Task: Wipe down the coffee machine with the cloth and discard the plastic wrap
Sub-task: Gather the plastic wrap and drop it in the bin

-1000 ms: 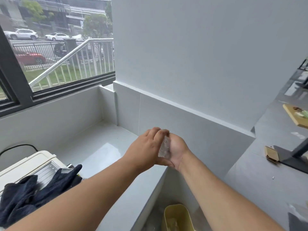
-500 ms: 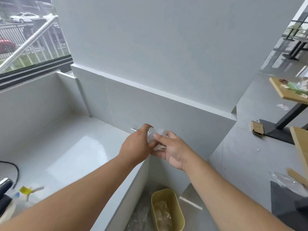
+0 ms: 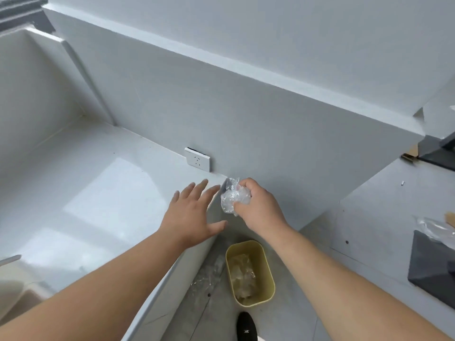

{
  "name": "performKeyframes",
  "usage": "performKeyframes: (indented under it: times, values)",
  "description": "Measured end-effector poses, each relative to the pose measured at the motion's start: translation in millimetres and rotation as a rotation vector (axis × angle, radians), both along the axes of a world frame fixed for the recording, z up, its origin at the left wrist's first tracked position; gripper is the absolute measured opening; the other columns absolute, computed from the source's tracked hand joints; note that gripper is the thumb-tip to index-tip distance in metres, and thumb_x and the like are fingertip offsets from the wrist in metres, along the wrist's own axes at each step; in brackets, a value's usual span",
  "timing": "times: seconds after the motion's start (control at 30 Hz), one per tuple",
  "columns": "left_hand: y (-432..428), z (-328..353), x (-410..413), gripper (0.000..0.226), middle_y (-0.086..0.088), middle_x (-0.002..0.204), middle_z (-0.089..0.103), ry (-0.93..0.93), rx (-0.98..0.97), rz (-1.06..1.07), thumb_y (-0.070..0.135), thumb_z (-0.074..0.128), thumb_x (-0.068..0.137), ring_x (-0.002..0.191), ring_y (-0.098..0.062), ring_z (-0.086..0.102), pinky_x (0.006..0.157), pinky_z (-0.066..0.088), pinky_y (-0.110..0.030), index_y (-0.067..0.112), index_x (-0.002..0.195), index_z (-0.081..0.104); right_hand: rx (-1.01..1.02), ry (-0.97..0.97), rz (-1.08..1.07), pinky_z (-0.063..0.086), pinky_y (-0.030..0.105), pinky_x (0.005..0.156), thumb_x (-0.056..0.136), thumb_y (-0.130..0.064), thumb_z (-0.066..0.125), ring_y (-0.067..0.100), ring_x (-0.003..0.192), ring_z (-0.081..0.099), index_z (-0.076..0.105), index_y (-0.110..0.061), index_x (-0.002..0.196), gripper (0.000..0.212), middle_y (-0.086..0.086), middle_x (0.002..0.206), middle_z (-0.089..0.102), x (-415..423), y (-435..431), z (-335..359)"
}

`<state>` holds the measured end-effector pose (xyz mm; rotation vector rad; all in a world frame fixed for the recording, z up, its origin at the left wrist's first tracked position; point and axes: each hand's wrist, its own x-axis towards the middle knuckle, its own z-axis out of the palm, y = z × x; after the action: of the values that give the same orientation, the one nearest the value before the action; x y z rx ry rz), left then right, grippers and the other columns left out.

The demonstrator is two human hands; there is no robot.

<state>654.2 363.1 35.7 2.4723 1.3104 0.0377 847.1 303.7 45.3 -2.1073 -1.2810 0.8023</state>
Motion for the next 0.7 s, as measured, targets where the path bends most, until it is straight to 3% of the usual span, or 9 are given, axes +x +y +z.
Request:
performKeyframes:
  times: [0.2,0.53,0.7]
  values:
    - [8.3,-57.3,-11.5,0.096,0.003,0.176,0.003,0.08,0.025,0.013,0.083,0.044,0.078,0.162,-0.027,-0.001,0.129,0.006,-0.057,0.044,0.162,0.017,-0.121,-0.126,0.068,0.054,0.037,0.088,0.089,-0.027,0.067,0.027,0.11,0.063,0.052,-0.035,0.138,0.051,0.0,0.133,0.063,6.5,-4.8,-63.4]
    - [16.7,-109.3,-14.7,0.093,-0.004,0.175,0.015,0.103,0.093,-0.024,0.073,0.051,0.082,0.161,-0.031,0.008,0.127,0.01,-0.061,0.034,0.163,0.028,-0.324,-0.218,0.148,0.059,0.043,0.073,0.09,-0.025,0.06,0.031,0.094,0.063,0.048,-0.034,0.125,0.038,0.002,0.118,0.062,13.2,-15.6,-161.7]
    - [16.4,-126.2,-16.5,0.082,-0.002,0.174,0.018,0.068,0.166,-0.004,0.07,0.047,0.089,0.161,-0.028,0.009,0.127,0.011,-0.06,0.035,0.161,0.029,-0.424,-0.268,0.179,0.045,0.033,0.064,0.093,-0.029,0.062,0.033,0.094,0.065,0.049,-0.032,0.126,0.036,0.004,0.119,0.063,13.5,-19.8,-214.8]
